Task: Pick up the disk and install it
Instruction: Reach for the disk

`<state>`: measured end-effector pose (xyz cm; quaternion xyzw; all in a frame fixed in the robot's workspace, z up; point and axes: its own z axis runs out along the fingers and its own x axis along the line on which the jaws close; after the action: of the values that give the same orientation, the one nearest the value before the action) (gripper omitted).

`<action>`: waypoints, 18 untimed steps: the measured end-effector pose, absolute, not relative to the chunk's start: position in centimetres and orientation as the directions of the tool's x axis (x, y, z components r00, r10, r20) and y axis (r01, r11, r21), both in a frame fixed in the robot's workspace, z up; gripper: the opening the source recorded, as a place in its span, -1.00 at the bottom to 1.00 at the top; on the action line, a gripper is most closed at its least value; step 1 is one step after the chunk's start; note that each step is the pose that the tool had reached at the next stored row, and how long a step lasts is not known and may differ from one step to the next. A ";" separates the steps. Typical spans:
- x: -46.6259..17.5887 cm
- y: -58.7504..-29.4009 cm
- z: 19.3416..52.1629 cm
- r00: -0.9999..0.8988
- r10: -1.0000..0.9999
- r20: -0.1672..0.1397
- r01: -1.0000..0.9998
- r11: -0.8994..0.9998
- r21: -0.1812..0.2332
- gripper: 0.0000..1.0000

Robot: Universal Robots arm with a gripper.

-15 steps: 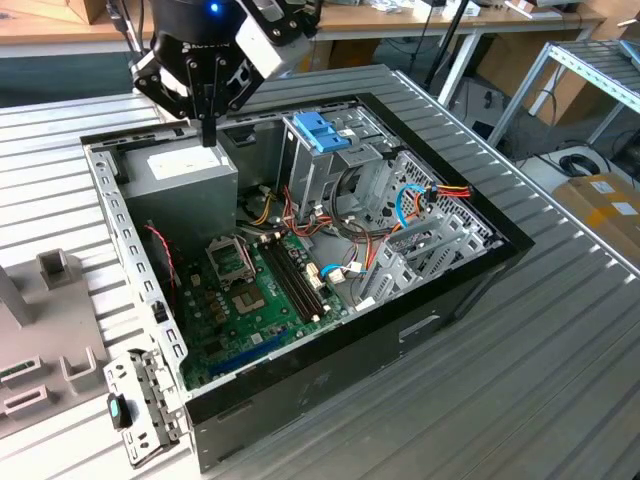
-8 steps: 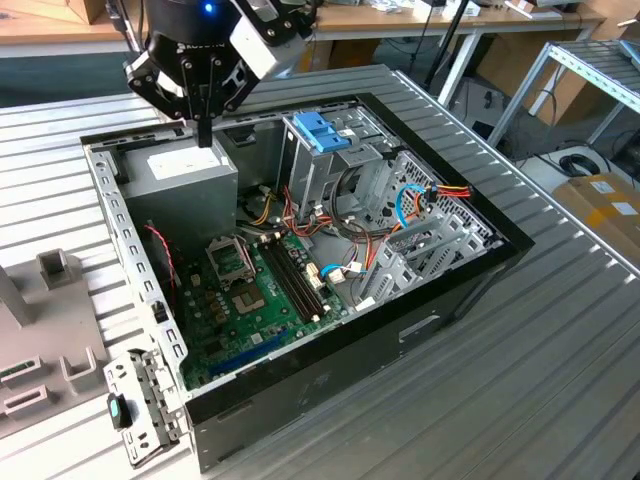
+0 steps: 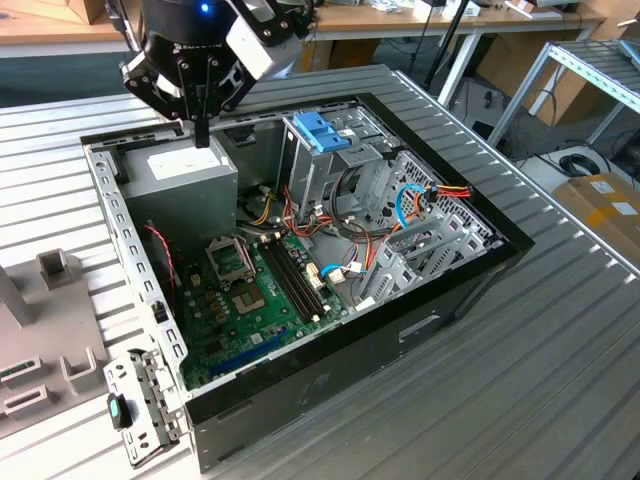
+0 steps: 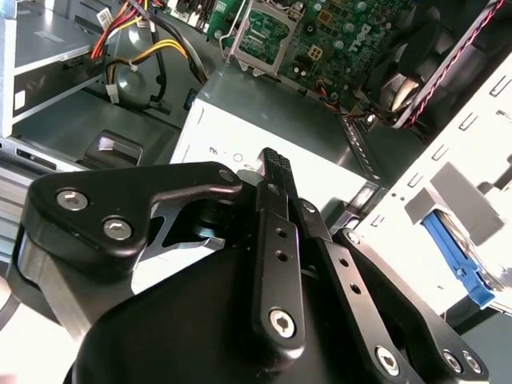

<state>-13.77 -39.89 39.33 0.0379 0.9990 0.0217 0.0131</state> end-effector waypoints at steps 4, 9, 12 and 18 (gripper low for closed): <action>-13.9 -39.9 39.3 -0.997 0.076 -0.024 0.075 0.996 0.044 -0.80; -14.1 -39.9 39.3 -0.997 0.076 -0.024 0.075 0.996 0.044 -0.80; -14.2 -39.9 39.3 -0.997 0.076 -0.024 0.075 0.996 0.044 -0.80; -14.5 -39.9 39.3 -0.997 0.076 -0.024 0.075 0.996 0.044 -0.80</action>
<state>-14.47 -39.89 39.33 0.0379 0.9990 0.0217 0.0131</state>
